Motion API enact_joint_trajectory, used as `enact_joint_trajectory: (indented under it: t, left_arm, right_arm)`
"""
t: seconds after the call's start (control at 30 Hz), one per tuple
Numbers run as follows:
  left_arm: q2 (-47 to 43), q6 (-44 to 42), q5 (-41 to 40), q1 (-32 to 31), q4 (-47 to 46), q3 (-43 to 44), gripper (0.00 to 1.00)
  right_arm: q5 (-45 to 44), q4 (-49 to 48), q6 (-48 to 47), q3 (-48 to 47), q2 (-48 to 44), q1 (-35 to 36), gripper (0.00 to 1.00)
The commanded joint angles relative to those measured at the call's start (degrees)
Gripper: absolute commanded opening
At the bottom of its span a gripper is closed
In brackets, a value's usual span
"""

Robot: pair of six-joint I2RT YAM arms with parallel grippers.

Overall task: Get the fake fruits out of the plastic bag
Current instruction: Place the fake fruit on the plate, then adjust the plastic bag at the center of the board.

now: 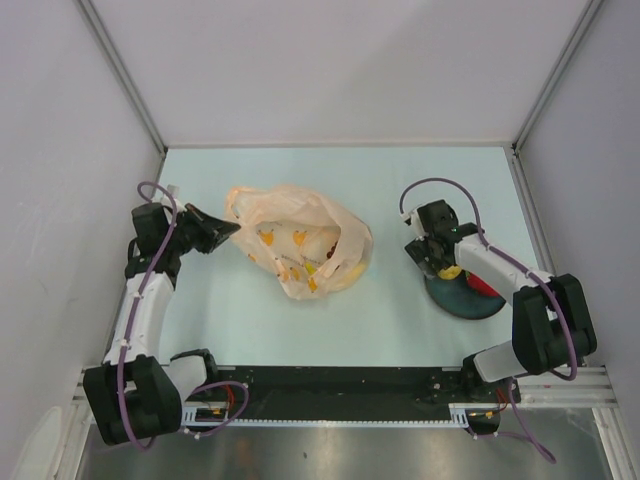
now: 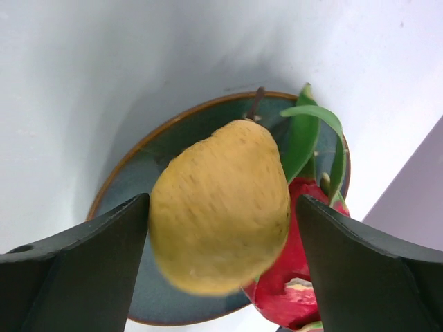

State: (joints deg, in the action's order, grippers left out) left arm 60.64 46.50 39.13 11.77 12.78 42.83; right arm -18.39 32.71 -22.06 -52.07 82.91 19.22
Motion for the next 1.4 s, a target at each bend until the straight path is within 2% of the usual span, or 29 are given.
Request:
enact_joint_trajectory:
  t: [0.0, 0.23, 0.3, 0.53, 0.6, 0.63, 0.73, 0.77, 0.8, 0.87, 1.03, 1.23, 1.37]
  left_arm:
    - [-1.67, 0.17, 0.06, 0.71, -1.26, -0.29, 0.00]
    - [-2.37, 0.17, 0.15, 0.80, -1.35, -0.64, 0.00]
    - [-2.37, 0.08, 0.07, 0.97, -1.09, -0.73, 0.00]
    - [-1.23, -1.06, -0.38, 1.15, -0.65, 0.41, 0.00]
    - [-1.14, -1.94, -0.55, 1.15, -0.21, 0.68, 0.00]
    - [-1.23, -2.03, -0.38, 1.15, -0.12, 0.76, 0.00]
    - [-1.58, -2.12, 0.41, 1.15, -0.29, 0.42, 0.00]
    - [-1.84, -2.38, 0.59, 1.15, -0.12, 0.41, 0.00]
    - [-2.37, -2.38, 0.94, 1.06, 0.14, 0.33, 0.00]
    - [-2.81, -2.55, 1.29, 1.15, 0.49, 0.41, 0.00]
    - [-4.04, -2.82, 2.79, 1.06, 1.29, 1.03, 0.00]
    - [-5.80, -1.32, 2.88, 1.06, -0.21, 0.15, 0.00]
    - [-6.24, -4.13, 3.67, 1.06, 1.28, 1.90, 0.00]
  right_arm:
    - [-0.50, 0.25, -0.44, -0.04, -2.32, 1.87, 0.94]
    - [-1.47, 0.69, -0.96, -0.83, -4.07, 2.83, 0.96]
    - [-1.21, 1.56, -0.88, -4.42, -4.69, 4.76, 0.97]
    - [13.00, 1.75, 4.13, -20.24, -6.01, 12.76, 1.00]
    - [17.14, 0.96, 5.45, -25.15, -5.84, 16.52, 0.98]
    - [22.03, 0.61, 5.71, -26.75, -5.23, 18.11, 0.96]
    - [24.72, -2.81, 6.94, -29.92, -4.17, 23.20, 0.84]
    - [24.46, -3.87, 7.12, -30.28, -2.86, 24.36, 0.75]
    - [24.37, -5.71, 6.78, -30.63, -2.15, 25.59, 0.72]
    - [23.32, -7.65, 5.55, -31.24, 0.91, 28.40, 0.70]
    - [23.30, -6.69, 5.01, -34.67, 8.48, 31.57, 0.72]
    - [22.00, -8.71, 9.31, -40.91, 22.36, 33.78, 0.59]
    - [19.36, -7.49, 10.29, -38.29, 24.76, 32.55, 0.54]
